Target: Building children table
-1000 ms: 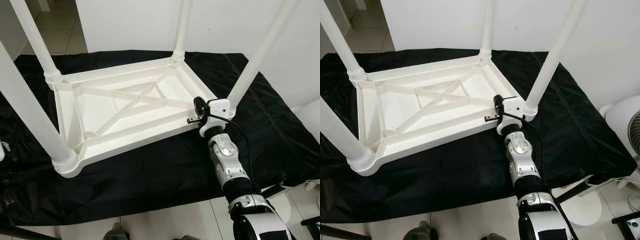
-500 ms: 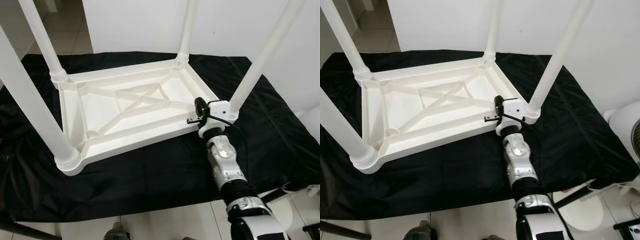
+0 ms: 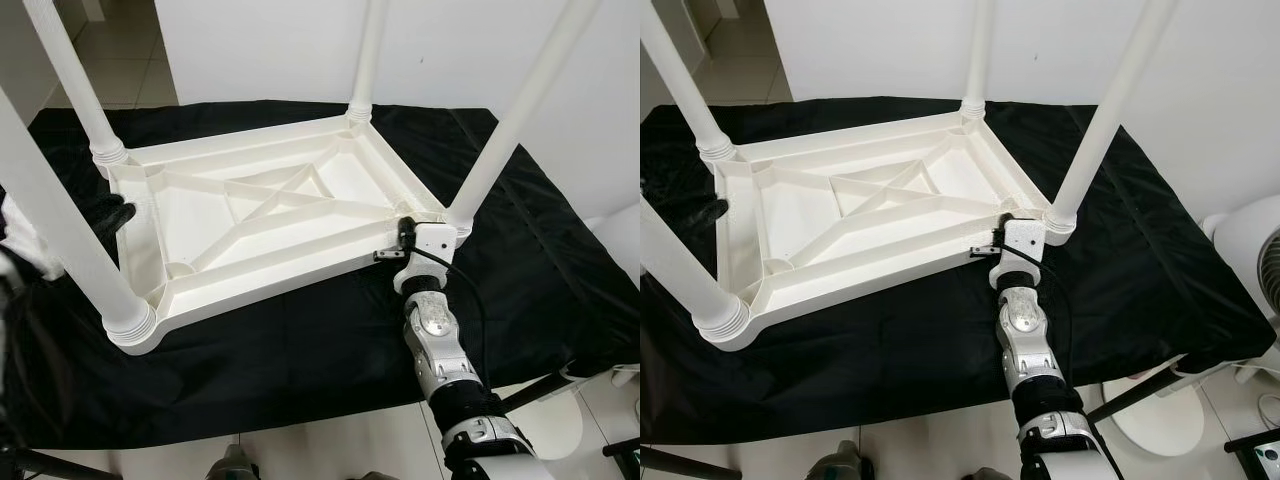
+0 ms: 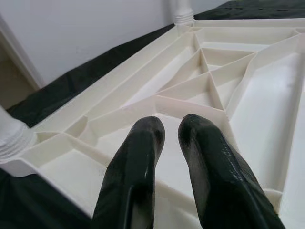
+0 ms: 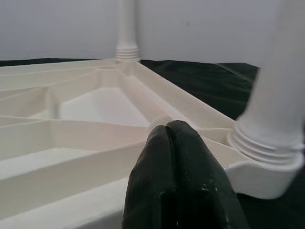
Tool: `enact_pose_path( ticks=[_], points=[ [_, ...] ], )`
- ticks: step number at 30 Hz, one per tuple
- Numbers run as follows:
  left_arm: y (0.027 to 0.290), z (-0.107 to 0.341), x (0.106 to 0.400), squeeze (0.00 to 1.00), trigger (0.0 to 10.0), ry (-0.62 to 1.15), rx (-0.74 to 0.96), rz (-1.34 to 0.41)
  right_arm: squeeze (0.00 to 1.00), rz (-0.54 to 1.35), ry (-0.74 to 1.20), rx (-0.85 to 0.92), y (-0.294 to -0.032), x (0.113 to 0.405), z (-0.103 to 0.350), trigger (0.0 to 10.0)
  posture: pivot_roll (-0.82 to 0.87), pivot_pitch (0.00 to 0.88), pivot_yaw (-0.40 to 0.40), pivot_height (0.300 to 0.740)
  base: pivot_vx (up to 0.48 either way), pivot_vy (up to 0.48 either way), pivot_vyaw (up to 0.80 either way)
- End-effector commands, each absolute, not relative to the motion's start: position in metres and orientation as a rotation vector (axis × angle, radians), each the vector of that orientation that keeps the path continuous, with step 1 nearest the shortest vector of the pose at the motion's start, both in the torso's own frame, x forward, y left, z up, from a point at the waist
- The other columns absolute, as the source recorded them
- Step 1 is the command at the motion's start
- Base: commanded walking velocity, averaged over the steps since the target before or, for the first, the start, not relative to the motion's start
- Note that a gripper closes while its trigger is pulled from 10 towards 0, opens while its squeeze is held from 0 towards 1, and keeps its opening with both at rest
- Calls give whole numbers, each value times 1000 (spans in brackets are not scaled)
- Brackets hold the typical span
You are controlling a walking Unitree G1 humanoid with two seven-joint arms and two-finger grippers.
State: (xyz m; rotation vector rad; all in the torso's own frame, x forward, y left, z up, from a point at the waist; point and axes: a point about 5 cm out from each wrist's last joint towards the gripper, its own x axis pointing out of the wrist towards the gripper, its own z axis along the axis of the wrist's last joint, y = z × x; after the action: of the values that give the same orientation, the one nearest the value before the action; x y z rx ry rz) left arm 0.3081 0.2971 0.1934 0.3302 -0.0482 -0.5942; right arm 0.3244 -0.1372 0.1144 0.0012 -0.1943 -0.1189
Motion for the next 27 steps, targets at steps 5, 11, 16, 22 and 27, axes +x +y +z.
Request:
enact_pose_path(
  ticks=[5,11,16,22,27],
  points=[
    [272,174,319,0,10000,30,149,-652,0,-277,-107,-20,-154,318,101,10000,158,22,-32,740,0,0,0],
    [230,164,324,0,10000,-5,66,-779,0,-469,-29,-33,-178,313,90,10000,129,19,-47,740,0,0,0],
    [219,163,323,0,10000,-18,31,-828,0,-466,-21,-30,-174,314,89,10000,127,14,-52,740,0,0,0],
    [202,164,315,0,10000,-28,-7,-927,0,-421,-2,-14,-166,318,88,10000,125,5,-58,740,0,0,0],
    [185,167,305,0,10000,-48,-17,-984,0,-315,15,58,-166,332,92,10000,134,0,-71,740,0,0,0]
  ],
)
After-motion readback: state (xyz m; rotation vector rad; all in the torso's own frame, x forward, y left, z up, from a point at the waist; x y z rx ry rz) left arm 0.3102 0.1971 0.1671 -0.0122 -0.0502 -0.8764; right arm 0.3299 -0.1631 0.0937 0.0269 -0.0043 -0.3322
